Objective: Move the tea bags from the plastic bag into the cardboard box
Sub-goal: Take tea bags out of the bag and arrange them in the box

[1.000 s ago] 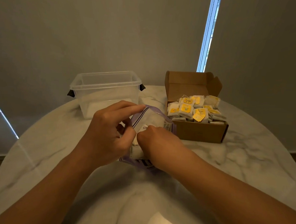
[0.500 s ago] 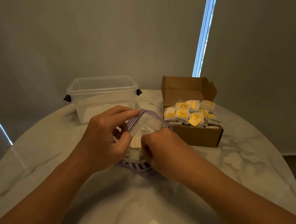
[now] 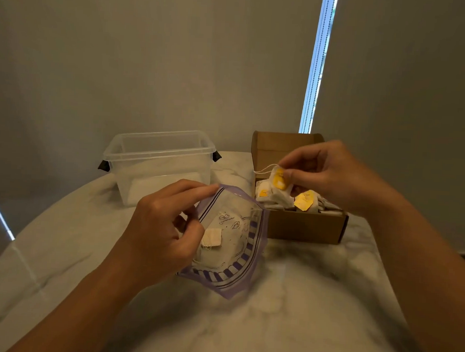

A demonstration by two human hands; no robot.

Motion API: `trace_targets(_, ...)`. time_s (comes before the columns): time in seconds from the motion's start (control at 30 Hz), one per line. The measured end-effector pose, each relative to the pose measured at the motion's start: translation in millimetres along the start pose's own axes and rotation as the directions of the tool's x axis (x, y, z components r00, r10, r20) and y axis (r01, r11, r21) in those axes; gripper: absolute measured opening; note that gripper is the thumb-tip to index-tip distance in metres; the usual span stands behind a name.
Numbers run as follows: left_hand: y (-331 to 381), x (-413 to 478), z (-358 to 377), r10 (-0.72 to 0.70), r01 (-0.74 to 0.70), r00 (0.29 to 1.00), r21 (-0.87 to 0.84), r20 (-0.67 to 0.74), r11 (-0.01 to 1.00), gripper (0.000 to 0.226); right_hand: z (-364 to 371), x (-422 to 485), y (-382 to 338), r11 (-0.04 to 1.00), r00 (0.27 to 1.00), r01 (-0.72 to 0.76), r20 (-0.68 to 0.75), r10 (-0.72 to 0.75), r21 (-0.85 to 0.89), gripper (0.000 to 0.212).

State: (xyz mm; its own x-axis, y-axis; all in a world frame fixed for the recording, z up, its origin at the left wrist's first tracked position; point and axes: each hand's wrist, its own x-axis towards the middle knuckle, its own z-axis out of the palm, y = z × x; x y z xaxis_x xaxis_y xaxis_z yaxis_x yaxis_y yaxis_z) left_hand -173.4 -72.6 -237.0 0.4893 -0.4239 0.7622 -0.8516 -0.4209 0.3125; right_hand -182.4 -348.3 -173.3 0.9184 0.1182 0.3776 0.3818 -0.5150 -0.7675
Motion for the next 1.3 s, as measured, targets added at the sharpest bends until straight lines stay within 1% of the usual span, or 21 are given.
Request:
trace_targets(0.17,-2.0,-0.3,0.6,0.013,-0.013,1.0,-0.017,0.006,1.0,0.045,1.2,42.9,27.3,0.982,0.998,-0.058,-0.037,0.052,-0.179,0.015)
trace_targets(0.33,-2.7,-0.4,1.1,0.012,-0.012,1.0,-0.025,0.001,1.0,0.043,8.3,70.8,35.0,0.933,0.996,-0.086,0.006,0.094,-0.35,0.016)
trace_targets(0.47,-3.0,-0.2,0.7,0.007,-0.007,1.0,-0.027,-0.004,1.0,0.042,13.8,84.2,35.8,0.899,0.991,-0.087,0.054,0.122,-0.429,0.013)
trace_targets(0.6,-3.6,-0.5,0.8,-0.006,0.006,1.0,-0.028,-0.011,1.0,0.042,20.2,93.6,38.2,0.784,0.993,-0.022,0.081,0.091,-0.621,0.016)
trace_targets(0.7,-2.8,-0.2,0.9,0.003,-0.004,1.0,-0.024,-0.014,1.0,0.041,25.5,97.4,42.5,0.713,0.992,-0.012,0.082,0.097,-0.701,0.017)
trace_targets(0.77,-2.2,0.1,0.9,-0.003,0.003,1.0,-0.029,-0.016,1.0,0.042,29.4,98.7,46.0,0.679,0.995,-0.004,0.068,0.08,-0.734,0.018)
trace_targets(0.87,-2.3,0.0,0.9,-0.002,0.002,1.0,-0.028,-0.019,1.0,0.043,34.4,98.7,50.5,0.656,0.998,-0.005,0.038,0.052,-0.755,0.016)
trace_targets(1.0,-2.6,0.1,0.8,-0.002,0.001,1.0,-0.024,-0.021,1.0,0.043,30.2,95.1,47.7,0.672,1.0,-0.001,-0.001,0.001,-0.741,0.013)
trace_targets(1.07,-2.7,-0.3,1.0,-0.006,0.005,1.0,-0.021,-0.018,1.0,0.044,28.2,92.4,41.9,0.682,0.999,0.042,0.035,-0.024,-0.731,0.013)
trace_targets(1.17,-2.4,-0.5,1.0,-0.003,0.003,1.0,-0.02,-0.013,1.0,0.042,27.8,85.7,33.5,0.638,0.992,0.042,0.108,0.065,-0.769,0.016)
trace_targets(1.3,-2.0,0.1,0.6,0.004,-0.004,1.0,-0.02,-0.009,1.0,0.043,29.2,78.5,34.4,0.554,0.98,0.034,0.138,0.146,-0.832,0.016)
